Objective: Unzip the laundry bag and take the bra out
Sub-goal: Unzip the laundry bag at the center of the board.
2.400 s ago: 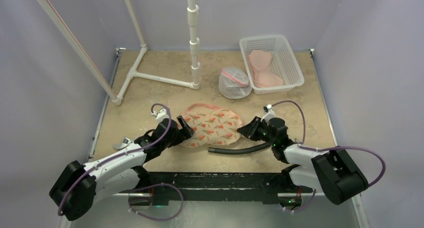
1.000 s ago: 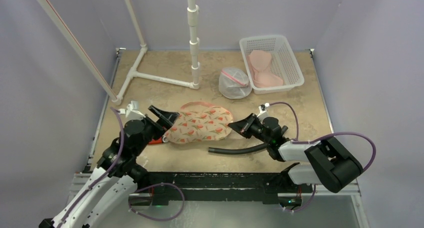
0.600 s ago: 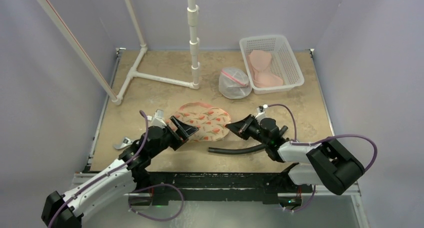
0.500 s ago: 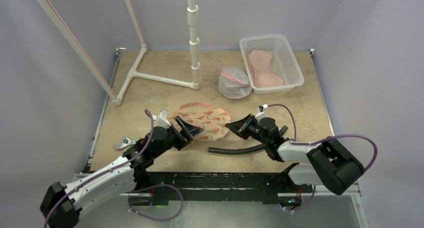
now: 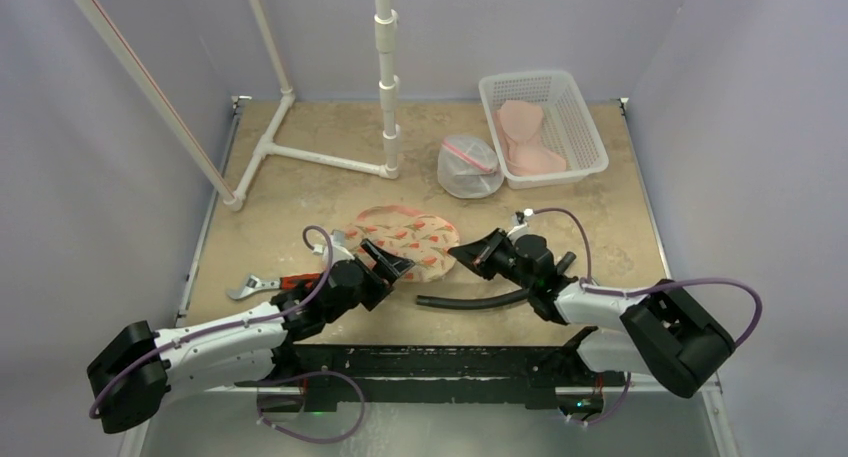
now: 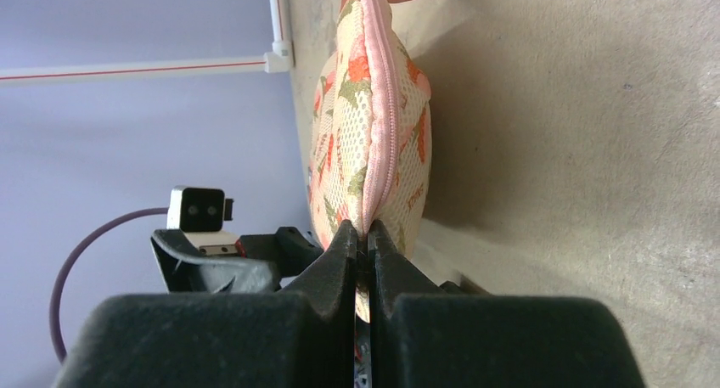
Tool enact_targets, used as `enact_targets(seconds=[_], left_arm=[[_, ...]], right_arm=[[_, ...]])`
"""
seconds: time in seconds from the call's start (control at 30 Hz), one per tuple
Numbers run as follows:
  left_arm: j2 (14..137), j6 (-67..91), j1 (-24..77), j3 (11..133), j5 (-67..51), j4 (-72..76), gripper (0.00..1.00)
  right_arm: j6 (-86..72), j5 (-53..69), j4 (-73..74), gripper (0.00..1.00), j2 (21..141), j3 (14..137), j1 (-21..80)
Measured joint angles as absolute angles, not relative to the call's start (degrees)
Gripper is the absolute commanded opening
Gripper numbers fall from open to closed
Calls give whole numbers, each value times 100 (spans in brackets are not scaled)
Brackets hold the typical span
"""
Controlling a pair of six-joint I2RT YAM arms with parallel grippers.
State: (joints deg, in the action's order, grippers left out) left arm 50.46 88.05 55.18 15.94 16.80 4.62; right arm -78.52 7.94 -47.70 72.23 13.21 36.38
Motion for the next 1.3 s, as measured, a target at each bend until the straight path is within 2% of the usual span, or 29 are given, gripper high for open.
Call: enact_targets(seconds=[0.27,0.47,0.77,0.9,1.13,1.3], left_arm=[[5376,9155,5516,1695,2368,-60,90],[5815,8698,5518,2196,2674,-600,90],[5811,5754,5568,4281,3122,-1949,90],[6261,4753,6104,5124,3518,-2473,87],[6724,3190,7404,5105,3929,-2867,85],[6359,1938,7627,4672,3734,-2641,80]], right_arm=[[-7299,698,-4353,0,6862,1321,3638],[-6971,705,-4080,0,6711,1321,3638],[-6681,871,-3411,0,6442,1468,3457],[-6628,1306,-3306,0,6486,1542,3028],[-6539,1984,-2969,0,6534,1732,2456],[-6447,2355,-2689,0,6445,1925,2204]])
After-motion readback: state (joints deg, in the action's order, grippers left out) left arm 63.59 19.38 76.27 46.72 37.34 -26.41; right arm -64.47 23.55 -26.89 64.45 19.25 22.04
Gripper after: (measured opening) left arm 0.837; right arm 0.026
